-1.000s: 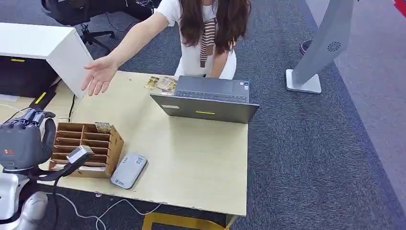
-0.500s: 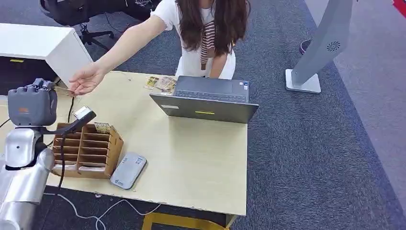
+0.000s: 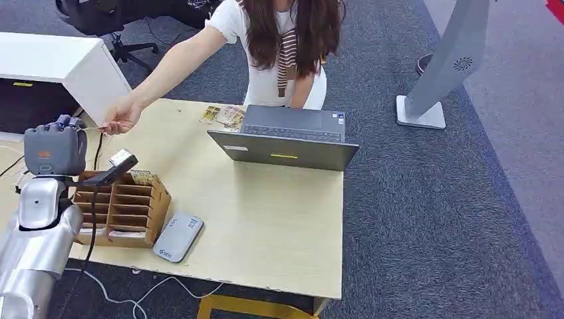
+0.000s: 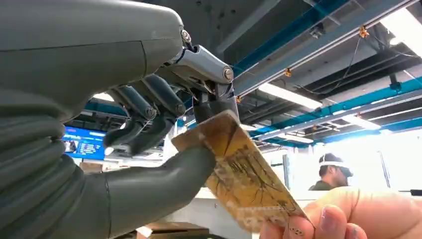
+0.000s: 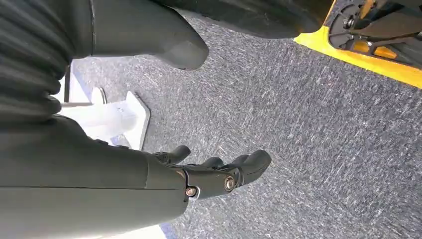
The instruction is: Pass the card to the sensor for recognition and then transmit it.
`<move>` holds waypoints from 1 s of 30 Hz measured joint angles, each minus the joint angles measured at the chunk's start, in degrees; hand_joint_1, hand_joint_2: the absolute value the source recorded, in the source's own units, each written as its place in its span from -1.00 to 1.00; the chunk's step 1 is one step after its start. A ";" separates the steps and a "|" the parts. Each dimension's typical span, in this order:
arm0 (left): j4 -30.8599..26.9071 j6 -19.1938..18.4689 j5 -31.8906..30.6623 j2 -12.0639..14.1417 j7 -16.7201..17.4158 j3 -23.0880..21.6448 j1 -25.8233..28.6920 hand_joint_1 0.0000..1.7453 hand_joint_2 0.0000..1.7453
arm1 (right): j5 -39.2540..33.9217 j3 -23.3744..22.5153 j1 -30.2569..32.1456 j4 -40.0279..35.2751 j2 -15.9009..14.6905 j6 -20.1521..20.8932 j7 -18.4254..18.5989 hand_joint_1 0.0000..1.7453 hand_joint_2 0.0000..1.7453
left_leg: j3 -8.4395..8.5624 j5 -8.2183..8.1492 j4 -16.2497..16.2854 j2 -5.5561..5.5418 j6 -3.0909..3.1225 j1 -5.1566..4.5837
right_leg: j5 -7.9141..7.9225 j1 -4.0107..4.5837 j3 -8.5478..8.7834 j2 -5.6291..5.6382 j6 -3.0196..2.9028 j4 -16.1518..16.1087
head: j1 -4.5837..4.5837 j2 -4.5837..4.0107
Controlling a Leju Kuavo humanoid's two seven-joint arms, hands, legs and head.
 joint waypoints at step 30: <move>-23.01 -0.95 34.58 -4.13 -15.20 1.20 17.43 -1.00 1.00 | -0.35 -0.15 0.18 0.00 0.07 -1.75 0.66 -1.00 1.00 | -0.06 -0.07 0.00 0.11 -0.02 -0.01 | -0.01 -0.01 -0.01 0.12 0.00 0.01 | 0.02 0.00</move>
